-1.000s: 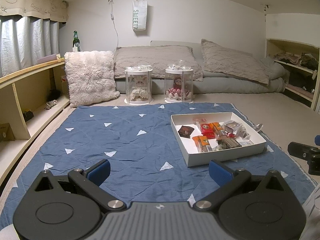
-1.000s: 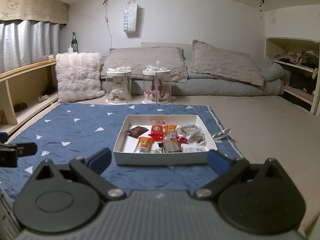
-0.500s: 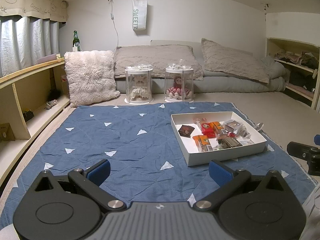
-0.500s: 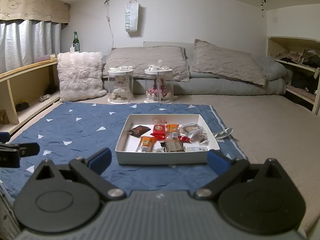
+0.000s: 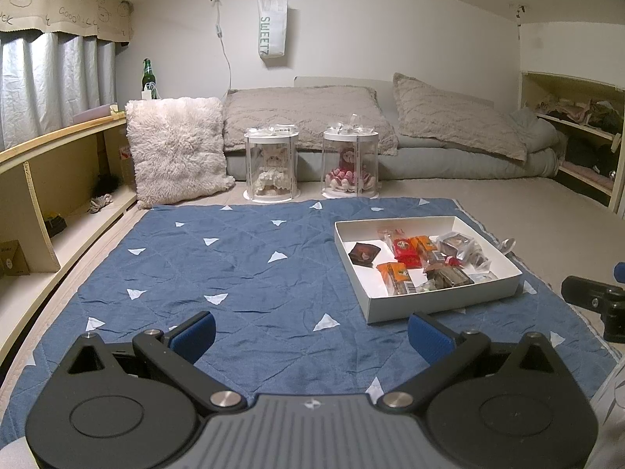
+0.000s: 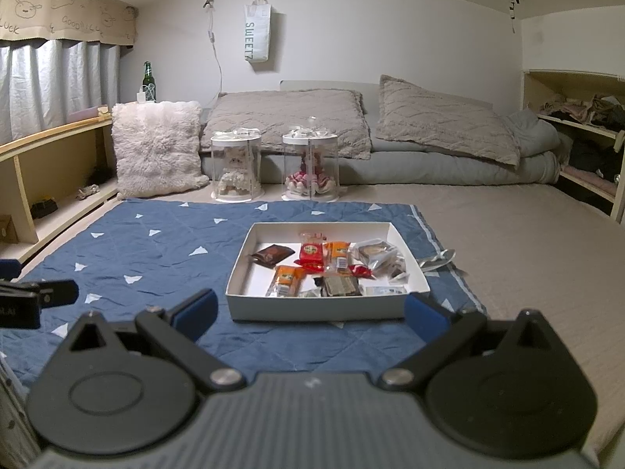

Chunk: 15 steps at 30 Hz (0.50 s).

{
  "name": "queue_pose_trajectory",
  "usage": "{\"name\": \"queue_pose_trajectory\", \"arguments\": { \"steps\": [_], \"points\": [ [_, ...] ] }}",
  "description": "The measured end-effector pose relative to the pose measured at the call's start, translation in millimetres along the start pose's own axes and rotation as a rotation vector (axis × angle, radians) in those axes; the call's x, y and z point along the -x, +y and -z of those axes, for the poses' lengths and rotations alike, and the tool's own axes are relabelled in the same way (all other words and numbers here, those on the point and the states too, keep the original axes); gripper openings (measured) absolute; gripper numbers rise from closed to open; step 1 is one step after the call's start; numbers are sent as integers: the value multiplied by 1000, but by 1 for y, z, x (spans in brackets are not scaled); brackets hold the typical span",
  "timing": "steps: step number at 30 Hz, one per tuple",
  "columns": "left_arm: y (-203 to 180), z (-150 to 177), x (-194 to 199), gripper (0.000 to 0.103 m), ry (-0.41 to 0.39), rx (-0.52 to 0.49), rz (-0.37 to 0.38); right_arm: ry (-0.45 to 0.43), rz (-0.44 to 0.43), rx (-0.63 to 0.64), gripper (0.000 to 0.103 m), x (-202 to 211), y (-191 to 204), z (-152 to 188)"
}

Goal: Organize snacks

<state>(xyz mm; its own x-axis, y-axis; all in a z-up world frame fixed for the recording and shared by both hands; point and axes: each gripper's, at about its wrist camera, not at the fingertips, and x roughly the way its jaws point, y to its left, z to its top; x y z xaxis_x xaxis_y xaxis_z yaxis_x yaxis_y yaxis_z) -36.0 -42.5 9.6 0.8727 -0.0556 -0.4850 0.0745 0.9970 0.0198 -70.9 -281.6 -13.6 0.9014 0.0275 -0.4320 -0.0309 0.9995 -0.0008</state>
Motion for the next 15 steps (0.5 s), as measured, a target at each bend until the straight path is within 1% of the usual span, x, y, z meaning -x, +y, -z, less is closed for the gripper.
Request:
{"name": "queue_pose_trajectory", "arguments": {
  "steps": [15],
  "points": [
    [1, 1, 0, 103, 1, -2, -3, 0, -1, -3, 102, 0, 3, 1]
  ]
}}
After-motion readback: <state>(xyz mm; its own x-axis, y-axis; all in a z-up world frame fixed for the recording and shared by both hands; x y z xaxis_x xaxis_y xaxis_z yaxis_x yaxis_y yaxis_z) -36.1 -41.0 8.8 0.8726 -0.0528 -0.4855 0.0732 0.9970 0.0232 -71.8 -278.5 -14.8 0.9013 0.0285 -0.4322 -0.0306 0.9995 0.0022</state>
